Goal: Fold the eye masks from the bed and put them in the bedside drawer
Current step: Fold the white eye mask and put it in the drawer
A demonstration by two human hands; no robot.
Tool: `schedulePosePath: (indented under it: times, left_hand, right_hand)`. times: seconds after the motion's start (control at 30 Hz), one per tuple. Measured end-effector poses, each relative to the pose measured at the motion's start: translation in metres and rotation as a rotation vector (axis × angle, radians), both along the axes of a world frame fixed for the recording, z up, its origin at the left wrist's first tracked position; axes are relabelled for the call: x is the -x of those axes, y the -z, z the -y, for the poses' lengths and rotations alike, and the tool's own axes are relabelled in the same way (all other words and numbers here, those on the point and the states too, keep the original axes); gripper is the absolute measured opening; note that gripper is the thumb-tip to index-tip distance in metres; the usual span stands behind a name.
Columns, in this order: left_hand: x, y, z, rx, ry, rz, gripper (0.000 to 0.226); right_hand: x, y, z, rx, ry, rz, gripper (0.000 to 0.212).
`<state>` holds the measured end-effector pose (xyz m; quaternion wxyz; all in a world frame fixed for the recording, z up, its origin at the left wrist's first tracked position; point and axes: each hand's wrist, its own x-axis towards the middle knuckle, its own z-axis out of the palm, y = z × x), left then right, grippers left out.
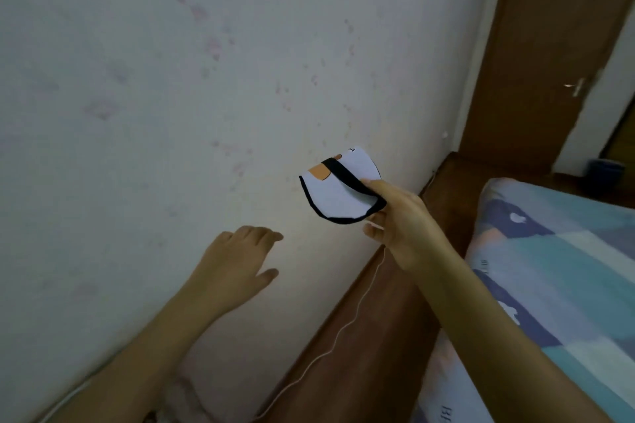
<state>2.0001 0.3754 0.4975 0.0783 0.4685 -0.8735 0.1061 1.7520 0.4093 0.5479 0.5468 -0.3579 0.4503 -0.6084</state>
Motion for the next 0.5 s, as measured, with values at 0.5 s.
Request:
schedulePosePath:
  times: [0.5]
  left_hand:
    - [0.214, 0.028, 0.346, -0.039, 0.327, -0.047, 0.047]
  right_hand:
    - [0.181, 0.032, 0.280, -0.058, 0.310, 0.000, 0.021]
